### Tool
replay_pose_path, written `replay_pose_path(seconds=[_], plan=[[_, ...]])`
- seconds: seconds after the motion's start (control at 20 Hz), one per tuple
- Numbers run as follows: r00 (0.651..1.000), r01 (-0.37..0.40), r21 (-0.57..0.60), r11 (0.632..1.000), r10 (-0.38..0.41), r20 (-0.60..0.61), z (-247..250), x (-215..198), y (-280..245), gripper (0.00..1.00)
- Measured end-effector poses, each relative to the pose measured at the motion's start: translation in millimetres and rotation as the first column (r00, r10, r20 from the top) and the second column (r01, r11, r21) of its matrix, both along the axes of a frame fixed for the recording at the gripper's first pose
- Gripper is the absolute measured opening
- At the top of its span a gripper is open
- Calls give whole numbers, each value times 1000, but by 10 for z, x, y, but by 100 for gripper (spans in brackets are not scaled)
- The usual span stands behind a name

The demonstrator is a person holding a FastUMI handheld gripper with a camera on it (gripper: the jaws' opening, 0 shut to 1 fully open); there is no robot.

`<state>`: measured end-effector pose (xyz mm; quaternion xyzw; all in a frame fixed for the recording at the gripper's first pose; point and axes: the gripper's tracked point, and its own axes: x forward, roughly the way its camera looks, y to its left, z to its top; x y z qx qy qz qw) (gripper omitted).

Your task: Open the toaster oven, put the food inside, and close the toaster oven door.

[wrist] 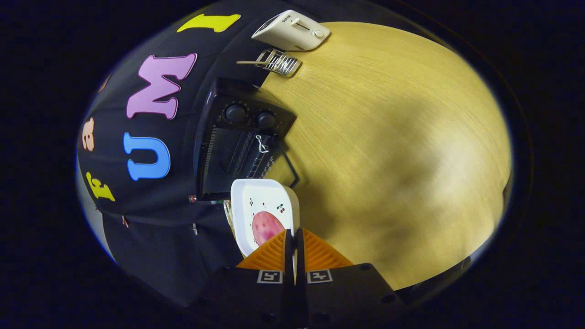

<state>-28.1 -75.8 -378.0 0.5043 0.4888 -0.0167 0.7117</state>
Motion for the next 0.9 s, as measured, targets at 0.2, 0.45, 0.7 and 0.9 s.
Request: replay_pose_path(seconds=[0.2,0.45,0.7,0.9], plan=[[988,155,-7,988,-155,-5,-43,298,509,5],[944,329,2,944,-329,-11,-160,694,946,5],[872,490,32,871,-490,6,-219,1135,1155,5],[801,597,39,801,-598,18,-292,1461,1161,5]])
